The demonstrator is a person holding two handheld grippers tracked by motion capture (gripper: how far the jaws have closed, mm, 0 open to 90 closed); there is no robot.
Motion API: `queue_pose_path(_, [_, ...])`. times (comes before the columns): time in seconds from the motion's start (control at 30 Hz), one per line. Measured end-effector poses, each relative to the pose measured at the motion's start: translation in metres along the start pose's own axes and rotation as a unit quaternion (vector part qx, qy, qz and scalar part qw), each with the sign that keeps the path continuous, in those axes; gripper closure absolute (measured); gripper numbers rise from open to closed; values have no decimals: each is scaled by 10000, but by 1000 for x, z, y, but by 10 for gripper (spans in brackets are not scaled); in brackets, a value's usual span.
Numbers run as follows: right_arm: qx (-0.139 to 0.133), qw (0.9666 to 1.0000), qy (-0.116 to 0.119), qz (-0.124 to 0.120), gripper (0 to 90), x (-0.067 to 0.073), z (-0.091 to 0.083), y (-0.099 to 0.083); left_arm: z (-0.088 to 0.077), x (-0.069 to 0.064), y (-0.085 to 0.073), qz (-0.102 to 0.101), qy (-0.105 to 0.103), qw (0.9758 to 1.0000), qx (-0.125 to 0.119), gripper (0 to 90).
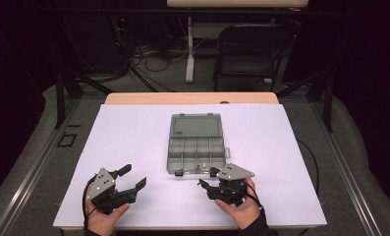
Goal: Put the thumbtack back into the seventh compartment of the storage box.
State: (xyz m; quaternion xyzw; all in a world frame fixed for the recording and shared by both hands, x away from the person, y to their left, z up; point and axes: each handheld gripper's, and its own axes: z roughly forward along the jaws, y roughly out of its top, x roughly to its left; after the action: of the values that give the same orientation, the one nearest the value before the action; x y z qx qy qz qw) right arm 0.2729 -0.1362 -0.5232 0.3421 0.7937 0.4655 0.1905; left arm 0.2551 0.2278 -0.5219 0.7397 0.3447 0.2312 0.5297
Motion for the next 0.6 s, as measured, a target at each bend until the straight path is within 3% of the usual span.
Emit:
queue_pose_path(0.1, [101,9999,12,56,513,0,4,-4,0,0,0,3,-1,10000,3,281])
queue_pose_path(0.6, [477,9988,39,78,550,8,31,-16,0,0,0,7,-9,10000,6,280])
